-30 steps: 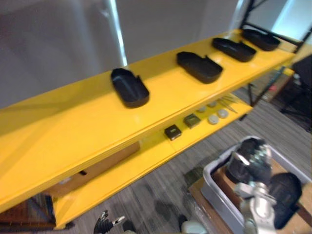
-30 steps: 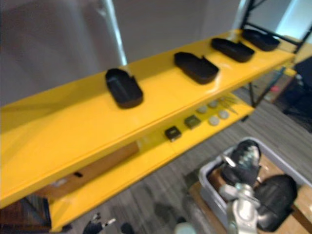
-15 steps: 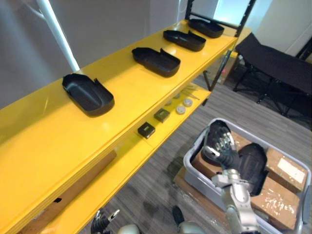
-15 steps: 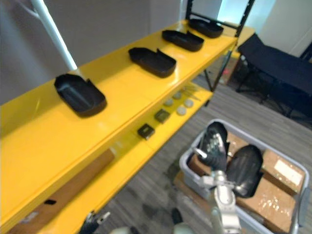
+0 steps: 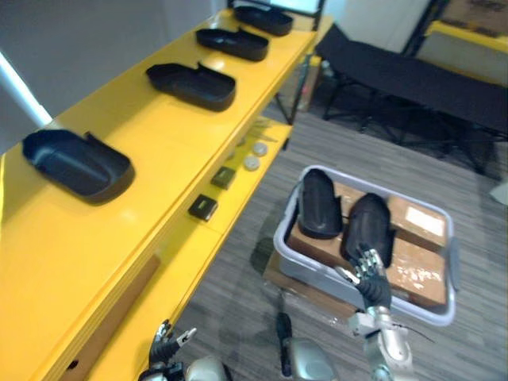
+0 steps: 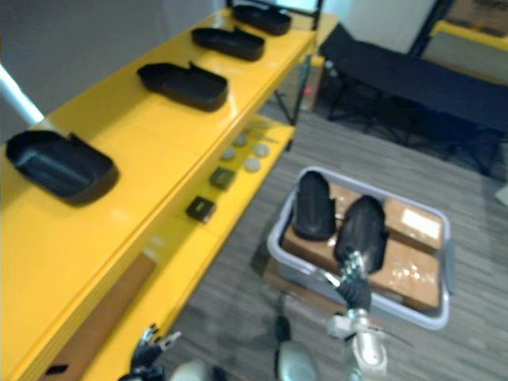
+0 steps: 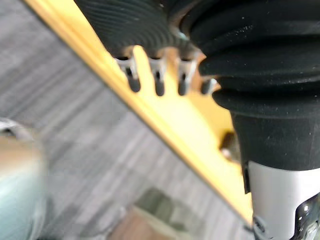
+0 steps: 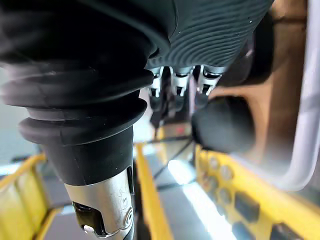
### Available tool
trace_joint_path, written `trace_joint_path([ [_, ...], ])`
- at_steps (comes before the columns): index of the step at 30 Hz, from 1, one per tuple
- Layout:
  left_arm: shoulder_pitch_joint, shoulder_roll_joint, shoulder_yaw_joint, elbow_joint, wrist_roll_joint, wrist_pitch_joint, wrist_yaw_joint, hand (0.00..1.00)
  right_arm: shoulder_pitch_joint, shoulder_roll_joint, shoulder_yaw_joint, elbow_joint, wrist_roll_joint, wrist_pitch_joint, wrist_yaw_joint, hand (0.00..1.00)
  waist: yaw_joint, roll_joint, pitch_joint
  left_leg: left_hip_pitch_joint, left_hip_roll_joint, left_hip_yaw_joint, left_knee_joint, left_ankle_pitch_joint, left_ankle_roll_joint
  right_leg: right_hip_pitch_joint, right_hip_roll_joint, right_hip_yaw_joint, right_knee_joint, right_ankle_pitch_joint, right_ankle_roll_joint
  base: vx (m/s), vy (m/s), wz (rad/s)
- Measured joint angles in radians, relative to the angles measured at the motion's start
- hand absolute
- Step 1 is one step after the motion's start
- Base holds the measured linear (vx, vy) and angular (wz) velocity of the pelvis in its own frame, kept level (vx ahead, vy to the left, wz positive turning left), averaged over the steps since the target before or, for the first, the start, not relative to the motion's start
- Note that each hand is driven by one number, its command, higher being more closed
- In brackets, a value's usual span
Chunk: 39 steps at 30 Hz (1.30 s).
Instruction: Walk over and take plastic housings, then place them on the shelf
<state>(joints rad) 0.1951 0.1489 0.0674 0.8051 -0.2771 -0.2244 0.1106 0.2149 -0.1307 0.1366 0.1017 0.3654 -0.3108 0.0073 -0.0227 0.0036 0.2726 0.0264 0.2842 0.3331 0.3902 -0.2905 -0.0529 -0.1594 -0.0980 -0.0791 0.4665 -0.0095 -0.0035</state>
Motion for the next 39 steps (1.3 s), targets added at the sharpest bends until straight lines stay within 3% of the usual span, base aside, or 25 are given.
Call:
trace_joint_path([
  [2, 0.005, 0.026, 0.001, 0.003, 0.0, 0.043, 0.004, 0.0, -0.061, 0.015, 0.088, 0.0, -0.034, 0.0, -0.045, 0.0, 0.024, -0.02, -0.012, -0.052, 0.055, -0.022, 0.004, 0.032, -0.048, 0.003, -0.091, 0.009, 0.089, -0.006, -0.018, -0.02, -0.274, -0.13],
  [3, 0.007, 0.03, 0.0, 0.004, 0.0, 0.054, 0.002, 0.0, -0.078, 0.019, 0.106, 0.0, -0.041, 0.003, -0.072, 0.0, 0.034, -0.026, -0.016, -0.063, 0.064, -0.024, 0.003, 0.041, -0.061, 0.002, -0.113, 0.017, 0.094, -0.001, -0.026, -0.01, -0.378, -0.18],
  [4, 0.021, 0.035, -0.001, 0.006, 0.001, 0.061, -0.001, 0.0, -0.104, 0.027, 0.129, 0.001, -0.047, 0.005, -0.116, 0.0, 0.044, -0.042, -0.026, -0.084, 0.081, -0.027, 0.006, 0.056, -0.087, 0.007, -0.139, 0.043, 0.065, 0.056, -0.079, 0.0, -0.496, -0.15],
  [5, 0.035, 0.052, 0.001, 0.013, 0.004, 0.061, -0.007, 0.0, -0.119, 0.042, 0.13, 0.001, -0.046, 0.013, -0.162, 0.0, 0.048, -0.064, -0.041, -0.115, 0.085, -0.061, 0.021, 0.069, -0.113, 0.032, -0.142, 0.078, -0.009, 0.148, -0.067, 0.01, -0.451, -0.04],
  [6, 0.033, 0.048, 0.0, 0.028, 0.005, 0.063, -0.01, 0.0, -0.125, 0.039, 0.123, 0.001, -0.045, 0.022, -0.187, 0.0, 0.048, -0.054, -0.042, -0.125, 0.094, -0.093, 0.017, 0.079, -0.121, 0.044, -0.122, 0.072, -0.024, 0.118, -0.028, 0.02, -0.447, -0.05],
  [7, 0.047, 0.016, -0.004, 0.048, 0.005, 0.064, -0.02, 0.0, -0.129, 0.023, 0.109, 0.001, -0.045, 0.043, -0.222, 0.0, 0.054, -0.024, -0.054, -0.123, 0.118, -0.13, -0.018, 0.102, -0.14, 0.059, -0.1, 0.039, -0.052, 0.067, 0.043, 0.04, -0.416, -0.27],
  [8, 0.069, -0.013, -0.003, 0.054, 0.004, 0.064, -0.033, 0.0, -0.126, 0.014, 0.098, 0.001, -0.045, 0.06, -0.238, 0.0, 0.057, -0.019, -0.056, -0.096, 0.126, -0.118, -0.049, 0.128, -0.161, 0.085, -0.105, 0.004, -0.09, 0.003, 0.135, 0.05, -0.39, -0.44],
  [10, 0.084, -0.043, 0.005, 0.069, -0.001, 0.056, -0.04, 0.0, -0.118, 0.005, 0.086, 0.0, -0.044, 0.077, -0.24, 0.0, 0.058, -0.015, -0.058, -0.069, 0.14, -0.09, -0.076, 0.151, -0.181, 0.112, -0.105, -0.038, -0.133, -0.07, 0.24, 0.05, -0.399, -0.44],
  [11, 0.081, -0.046, 0.008, 0.081, -0.002, 0.05, -0.041, 0.0, -0.098, -0.011, 0.068, 0.001, -0.045, 0.091, -0.228, 0.0, 0.054, -0.008, -0.058, -0.064, 0.15, -0.079, -0.088, 0.196, -0.164, 0.128, -0.092, -0.06, -0.174, -0.123, 0.217, 0.04, -0.406, -0.38],
  [12, 0.081, -0.047, 0.007, 0.082, -0.005, 0.048, -0.042, 0.0, -0.086, -0.018, 0.058, 0.001, -0.047, 0.094, -0.223, 0.0, 0.051, -0.007, -0.057, -0.068, 0.15, -0.08, -0.087, 0.221, -0.143, 0.13, -0.088, -0.059, -0.188, -0.13, 0.211, 0.03, -0.362, -0.28],
  [14, 0.087, -0.055, 0.006, 0.096, -0.038, 0.037, -0.049, 0.0, -0.03, -0.034, -0.003, -0.007, -0.068, 0.094, -0.229, 0.0, 0.02, 0.004, -0.045, -0.116, 0.147, -0.083, -0.017, 0.318, -0.038, 0.164, -0.086, -0.061, -0.247, -0.115, 0.186, 0.01, -0.232, -0.09],
  [15, 0.088, -0.061, 0.007, 0.104, -0.038, 0.024, -0.05, 0.0, -0.013, -0.038, -0.021, -0.007, -0.067, 0.093, -0.233, 0.0, 0.017, 0.0, -0.042, -0.121, 0.132, -0.098, -0.011, 0.289, -0.068, 0.169, -0.092, -0.056, -0.256, -0.111, 0.181, -0.01, -0.12, -0.18],
  [16, 0.091, -0.066, 0.0, 0.115, -0.037, 0.009, -0.052, 0.0, 0.0, -0.049, -0.056, -0.008, -0.066, 0.092, -0.248, 0.0, 0.014, 0.015, -0.044, -0.115, 0.085, -0.14, -0.016, 0.242, -0.117, 0.173, -0.102, -0.048, -0.269, -0.098, 0.178, -0.05, 0.001, -0.43],
  [17, 0.096, -0.075, -0.012, 0.118, -0.038, -0.005, -0.054, 0.0, 0.0, -0.058, -0.106, -0.011, -0.067, 0.091, -0.269, 0.0, 0.006, 0.037, -0.039, -0.112, 0.021, -0.16, -0.018, 0.198, -0.124, 0.171, -0.101, -0.031, -0.289, -0.083, 0.18, -0.08, 0.056, -0.5],
  [19, 0.096, -0.077, -0.022, 0.119, -0.038, -0.03, -0.055, 0.0, -0.004, -0.061, -0.16, -0.012, -0.073, 0.089, -0.32, 0.0, -0.003, 0.045, -0.04, -0.102, -0.017, -0.169, -0.08, 0.148, -0.105, 0.141, -0.097, -0.01, -0.317, -0.052, 0.19, -0.09, 0.08, -0.4],
  [20, 0.094, -0.076, -0.03, 0.121, -0.037, -0.036, -0.055, 0.0, -0.011, -0.072, -0.185, -0.011, -0.092, 0.087, -0.351, 0.0, -0.002, 0.047, -0.039, -0.087, -0.033, -0.173, -0.158, 0.129, -0.128, 0.115, -0.099, 0.006, -0.337, -0.027, 0.201, -0.12, 0.135, -0.34],
  [23, 0.066, -0.031, -0.045, 0.121, -0.005, -0.035, -0.069, 0.0, -0.043, -0.045, -0.205, -0.004, -0.109, 0.087, -0.412, 0.0, 0.005, -0.009, 0.015, -0.095, -0.088, -0.155, -0.17, 0.152, -0.133, 0.115, -0.15, -0.002, -0.405, 0.047, 0.212, -0.15, 0.13, -0.21],
  [26, 0.02, 0.0, -0.051, 0.109, 0.018, -0.034, -0.06, 0.0, -0.106, -0.041, -0.212, 0.041, -0.109, 0.073, -0.445, 0.0, 0.01, -0.027, 0.035, -0.137, -0.103, -0.163, -0.14, 0.151, -0.128, 0.119, -0.164, -0.029, -0.456, 0.09, 0.212, -0.1, 0.07, 0.07],
  [30, -0.043, -0.006, -0.075, 0.056, -0.001, -0.035, -0.047, 0.0, -0.308, -0.072, -0.276, 0.183, -0.107, 0.066, -0.486, 0.0, 0.016, 0.021, 0.076, -0.184, -0.104, -0.194, -0.14, 0.174, -0.124, 0.108, -0.159, -0.058, -0.48, 0.112, 0.212, -0.08, -0.003, 0.2],
  [33, -0.085, -0.034, -0.111, 0.007, 0.0, -0.036, -0.048, 0.0, -0.536, -0.177, -0.286, 0.358, -0.101, 0.074, -0.496, 0.0, 0.025, 0.057, 0.135, -0.218, -0.103, -0.232, -0.142, 0.197, -0.125, 0.098, -0.149, -0.084, -0.485, 0.127, 0.204, -0.09, -0.028, 0.26],
  [37, -0.112, -0.045, -0.144, -0.036, -0.001, -0.036, -0.051, 0.0, -0.743, -0.265, -0.287, 0.48, -0.069, 0.096, -0.496, 0.0, 0.073, 0.039, 0.158, -0.242, -0.098, -0.25, -0.155, 0.215, -0.125, 0.084, -0.138, -0.1, -0.493, 0.14, 0.197, -0.02, -0.015, 0.11],
  [39, -0.117, -0.038, -0.16, -0.043, -0.003, -0.036, -0.055, 0.0, -0.804, -0.287, -0.281, 0.515, -0.061, 0.119, -0.493, 0.0, 0.082, 0.036, 0.161, -0.252, -0.099, -0.267, -0.152, 0.215, -0.125, 0.087, -0.137, -0.116, -0.493, 0.146, 0.189, -0.01, 0.009, 0.19],
])
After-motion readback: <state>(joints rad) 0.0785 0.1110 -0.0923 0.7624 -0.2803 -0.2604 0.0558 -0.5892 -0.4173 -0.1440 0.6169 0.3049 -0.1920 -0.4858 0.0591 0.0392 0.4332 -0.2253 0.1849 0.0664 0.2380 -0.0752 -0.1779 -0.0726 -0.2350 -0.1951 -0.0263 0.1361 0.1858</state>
